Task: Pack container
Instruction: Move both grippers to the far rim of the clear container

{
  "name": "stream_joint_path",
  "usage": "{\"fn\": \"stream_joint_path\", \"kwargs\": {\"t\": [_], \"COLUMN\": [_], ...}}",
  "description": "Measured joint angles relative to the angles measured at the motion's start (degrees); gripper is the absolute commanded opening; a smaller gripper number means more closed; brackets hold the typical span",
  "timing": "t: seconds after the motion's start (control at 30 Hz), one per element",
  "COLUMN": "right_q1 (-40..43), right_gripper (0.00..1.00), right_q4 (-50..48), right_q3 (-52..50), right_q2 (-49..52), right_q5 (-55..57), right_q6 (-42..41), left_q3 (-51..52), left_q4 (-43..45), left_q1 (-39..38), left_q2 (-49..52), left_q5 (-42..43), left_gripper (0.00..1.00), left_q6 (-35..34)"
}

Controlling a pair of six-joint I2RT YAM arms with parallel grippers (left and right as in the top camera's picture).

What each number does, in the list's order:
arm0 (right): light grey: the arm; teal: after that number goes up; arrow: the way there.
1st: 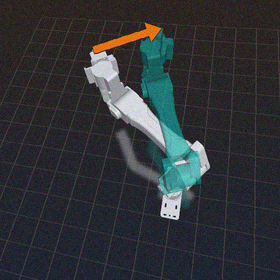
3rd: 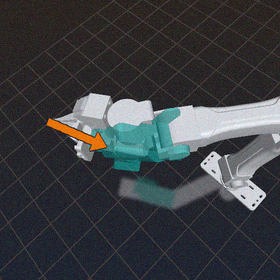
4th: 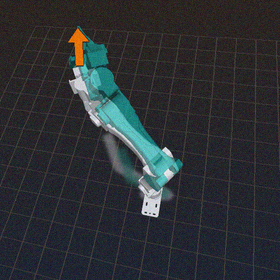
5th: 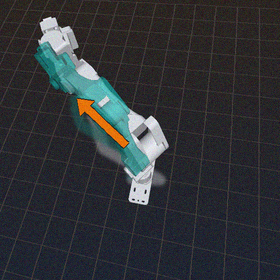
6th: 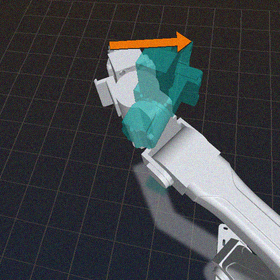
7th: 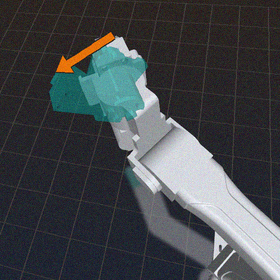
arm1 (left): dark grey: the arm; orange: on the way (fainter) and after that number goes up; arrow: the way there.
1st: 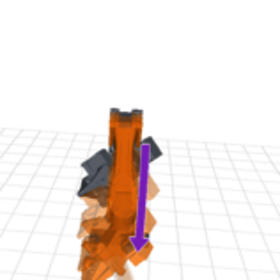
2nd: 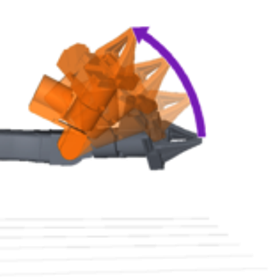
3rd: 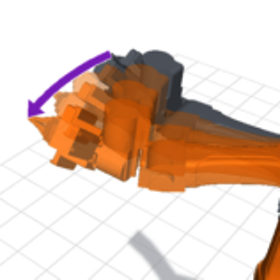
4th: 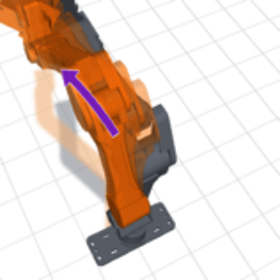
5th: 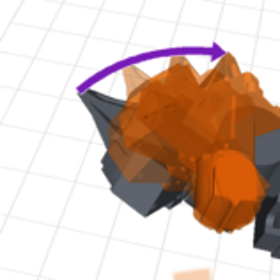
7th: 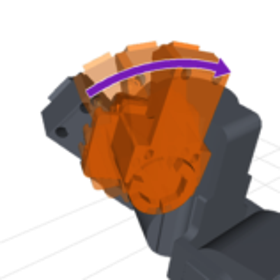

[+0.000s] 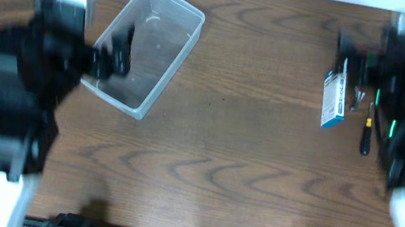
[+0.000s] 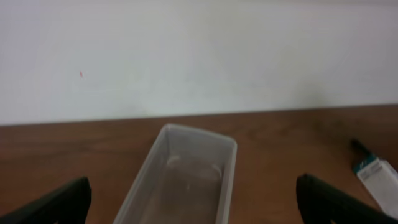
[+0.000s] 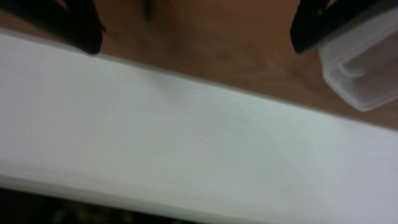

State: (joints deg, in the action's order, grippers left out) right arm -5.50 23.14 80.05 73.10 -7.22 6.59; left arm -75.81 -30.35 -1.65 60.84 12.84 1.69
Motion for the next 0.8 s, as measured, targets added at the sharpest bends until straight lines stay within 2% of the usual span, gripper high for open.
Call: {"fn": "stream_joint_path", "kwargs": {"t": [0.1, 0.17, 0.3, 0.6, 0.8], "right_q1": [-1.4, -2.69, -4.87, -7.41, -7.67], "right_gripper": [0.99, 0.99, 0.99, 0.99, 0.94], "right_q4": [14.53, 22.27, 30.05, 32.28, 30.51], "right_q3": [22.23, 36.39, 53.88, 57.07, 57.27], "right_q2": [14.99, 24.22, 36.63, 43.5, 43.87], "right_q5": [-1.99, -2.99, -4.72, -6.54, -9.16], "right_q6": [0.11, -0.04, -0.07, -0.07, 1.62], "left_q3": [-12.7, -18.14, -21.51, -21.53, -21.53], "left_q4": [-10.01, -13.55, -17.59, -24.76, -26.51], "left_q1": [0.0, 0.0, 0.0, 0.0, 0.0], "left_q2": [8.9, 12.76, 16.39, 17.55, 18.1], "left_q5": [-0.13, -0.15, -0.15, -0.13, -0.15], "left_gripper": [0.98, 0.98, 0.98, 0.98, 0.98], "left_q6": [-0.02, -0.04, -0.04, 0.22, 5.49]}}
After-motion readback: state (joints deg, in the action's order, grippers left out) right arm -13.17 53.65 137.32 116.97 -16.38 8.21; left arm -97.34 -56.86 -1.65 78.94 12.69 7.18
